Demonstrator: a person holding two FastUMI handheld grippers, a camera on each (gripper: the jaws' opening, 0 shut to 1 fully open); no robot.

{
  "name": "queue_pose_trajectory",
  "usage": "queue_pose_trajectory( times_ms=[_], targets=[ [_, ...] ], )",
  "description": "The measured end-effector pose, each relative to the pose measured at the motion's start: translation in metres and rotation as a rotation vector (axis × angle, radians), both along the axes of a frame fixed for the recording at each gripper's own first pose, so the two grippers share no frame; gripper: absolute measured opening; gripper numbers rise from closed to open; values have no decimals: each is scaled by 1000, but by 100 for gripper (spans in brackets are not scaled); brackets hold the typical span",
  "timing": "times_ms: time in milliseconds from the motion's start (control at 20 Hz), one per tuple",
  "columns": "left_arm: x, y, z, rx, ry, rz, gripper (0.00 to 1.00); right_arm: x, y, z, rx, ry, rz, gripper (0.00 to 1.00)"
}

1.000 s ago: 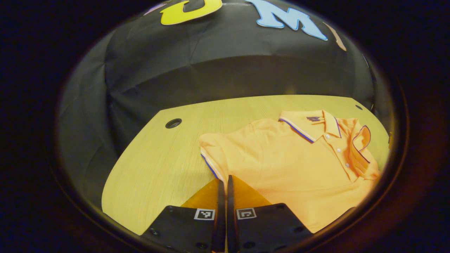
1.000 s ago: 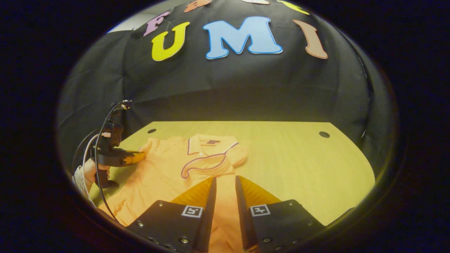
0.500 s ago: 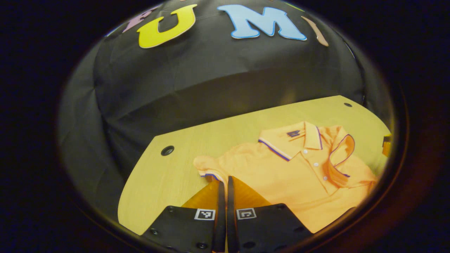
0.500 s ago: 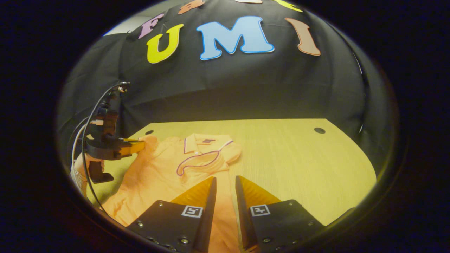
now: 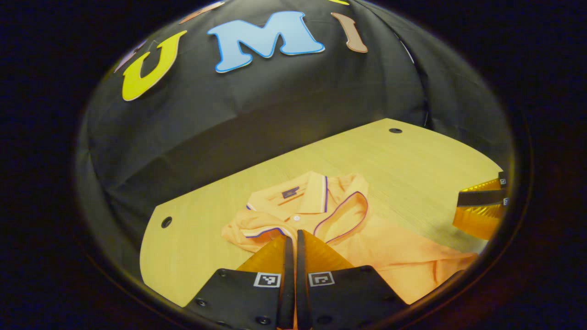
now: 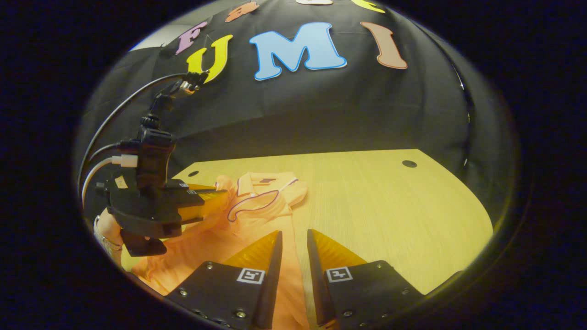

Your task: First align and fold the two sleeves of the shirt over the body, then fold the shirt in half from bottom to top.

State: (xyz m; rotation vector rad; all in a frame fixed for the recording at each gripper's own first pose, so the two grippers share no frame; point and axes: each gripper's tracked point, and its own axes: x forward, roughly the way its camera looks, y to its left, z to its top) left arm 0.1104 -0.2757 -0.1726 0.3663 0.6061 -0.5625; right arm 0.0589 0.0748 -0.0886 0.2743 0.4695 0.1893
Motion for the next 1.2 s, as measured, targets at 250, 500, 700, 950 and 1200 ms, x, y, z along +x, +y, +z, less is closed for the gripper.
queue_pose_trajectory(
  times_ms=[250,500,700,950,1200],
  targets=[
    [-13,-17,-24,-10,44,16,8,-8,-21,-14,21,23,-34,34],
    [-16,-22,-31,-50,59,19,10,-13,-29,-21,49,37,-44,34],
    [-30,-20,-28,-83,94,7,67,-19,-32,-17,43,29,-46,34],
    [-57,-1,9,-139,62,22,92,-41,-35,-5,11,21,-40,50],
    [-83,59,55,-161,-3,76,91,-78,-35,8,-53,14,-25,65]
  ],
)
